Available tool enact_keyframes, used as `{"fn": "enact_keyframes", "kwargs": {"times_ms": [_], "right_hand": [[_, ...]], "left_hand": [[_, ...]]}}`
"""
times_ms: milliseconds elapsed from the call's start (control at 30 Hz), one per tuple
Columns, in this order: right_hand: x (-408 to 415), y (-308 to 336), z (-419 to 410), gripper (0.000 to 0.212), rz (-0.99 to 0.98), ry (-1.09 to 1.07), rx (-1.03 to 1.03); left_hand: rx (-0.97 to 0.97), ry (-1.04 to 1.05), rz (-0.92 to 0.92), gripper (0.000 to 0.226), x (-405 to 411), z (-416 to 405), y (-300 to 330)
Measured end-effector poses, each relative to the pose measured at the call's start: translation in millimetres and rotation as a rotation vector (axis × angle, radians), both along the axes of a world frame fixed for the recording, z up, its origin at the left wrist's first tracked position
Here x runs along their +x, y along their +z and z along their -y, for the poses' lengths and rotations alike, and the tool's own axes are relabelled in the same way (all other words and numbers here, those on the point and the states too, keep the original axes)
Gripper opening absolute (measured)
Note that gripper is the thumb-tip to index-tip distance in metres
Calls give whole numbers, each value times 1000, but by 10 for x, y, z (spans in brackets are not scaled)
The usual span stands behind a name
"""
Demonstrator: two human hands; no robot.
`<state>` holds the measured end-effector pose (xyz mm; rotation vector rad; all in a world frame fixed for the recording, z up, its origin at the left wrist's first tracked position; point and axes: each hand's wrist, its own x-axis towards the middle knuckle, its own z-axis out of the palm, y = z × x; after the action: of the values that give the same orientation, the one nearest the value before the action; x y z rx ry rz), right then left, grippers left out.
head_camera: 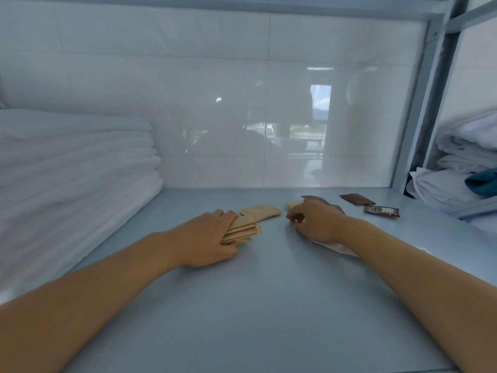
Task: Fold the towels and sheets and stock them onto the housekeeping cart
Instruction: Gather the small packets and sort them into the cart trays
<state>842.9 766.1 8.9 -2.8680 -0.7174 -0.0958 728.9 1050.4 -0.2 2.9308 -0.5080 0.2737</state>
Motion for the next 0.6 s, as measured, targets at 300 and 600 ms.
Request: {"fn": "enact_keyframes", "kwargs": {"times_ms": [300,600], "right_hand": [[55,-7,-91,60,41,-194,4],[-101,145,-173,99,-137,-63,17]], "left_hand": [[-17,32,4,49,18,-54,71],[-5,27,-55,51,22,-124,101]]}}
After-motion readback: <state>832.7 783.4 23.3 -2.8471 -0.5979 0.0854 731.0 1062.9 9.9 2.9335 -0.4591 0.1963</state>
